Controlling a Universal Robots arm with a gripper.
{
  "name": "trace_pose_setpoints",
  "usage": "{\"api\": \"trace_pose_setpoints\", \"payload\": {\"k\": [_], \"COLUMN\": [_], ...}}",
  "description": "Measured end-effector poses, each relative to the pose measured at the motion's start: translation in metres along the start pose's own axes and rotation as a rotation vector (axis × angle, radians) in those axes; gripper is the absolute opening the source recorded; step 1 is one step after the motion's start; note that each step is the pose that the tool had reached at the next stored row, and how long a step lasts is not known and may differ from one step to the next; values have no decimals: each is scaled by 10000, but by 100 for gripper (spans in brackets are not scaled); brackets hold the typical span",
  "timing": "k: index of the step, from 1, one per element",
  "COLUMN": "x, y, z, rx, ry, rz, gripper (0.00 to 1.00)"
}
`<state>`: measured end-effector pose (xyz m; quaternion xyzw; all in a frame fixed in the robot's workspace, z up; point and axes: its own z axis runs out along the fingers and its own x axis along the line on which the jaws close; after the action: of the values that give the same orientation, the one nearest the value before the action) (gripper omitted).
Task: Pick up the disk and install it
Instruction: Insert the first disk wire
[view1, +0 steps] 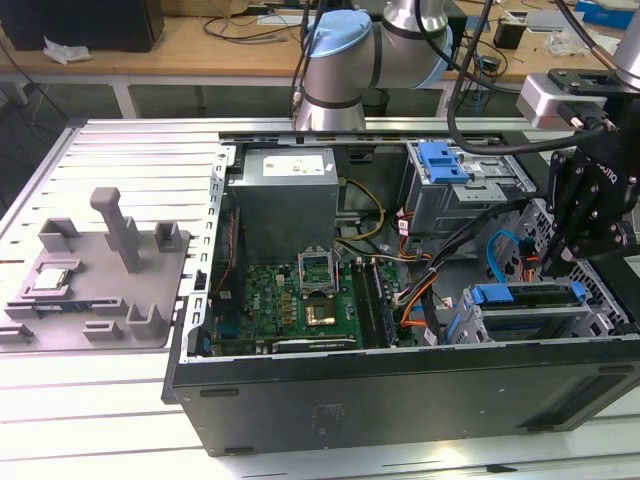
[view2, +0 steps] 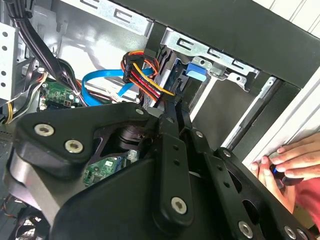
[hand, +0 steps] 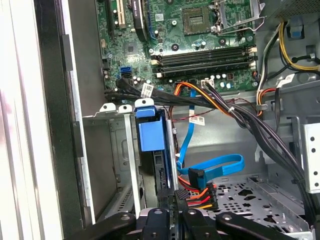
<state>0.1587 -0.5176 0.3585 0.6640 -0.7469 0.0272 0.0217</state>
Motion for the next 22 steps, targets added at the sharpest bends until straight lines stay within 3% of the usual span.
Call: {"api": "trace_pose_setpoints", "payload": {"k": [9, 22], "x": [0, 8], "y": [0, -5], "z": [5, 13], "rx": [42, 49], "ry": [17, 16], "rz": [-570, -672], "gripper": [16, 16]}}
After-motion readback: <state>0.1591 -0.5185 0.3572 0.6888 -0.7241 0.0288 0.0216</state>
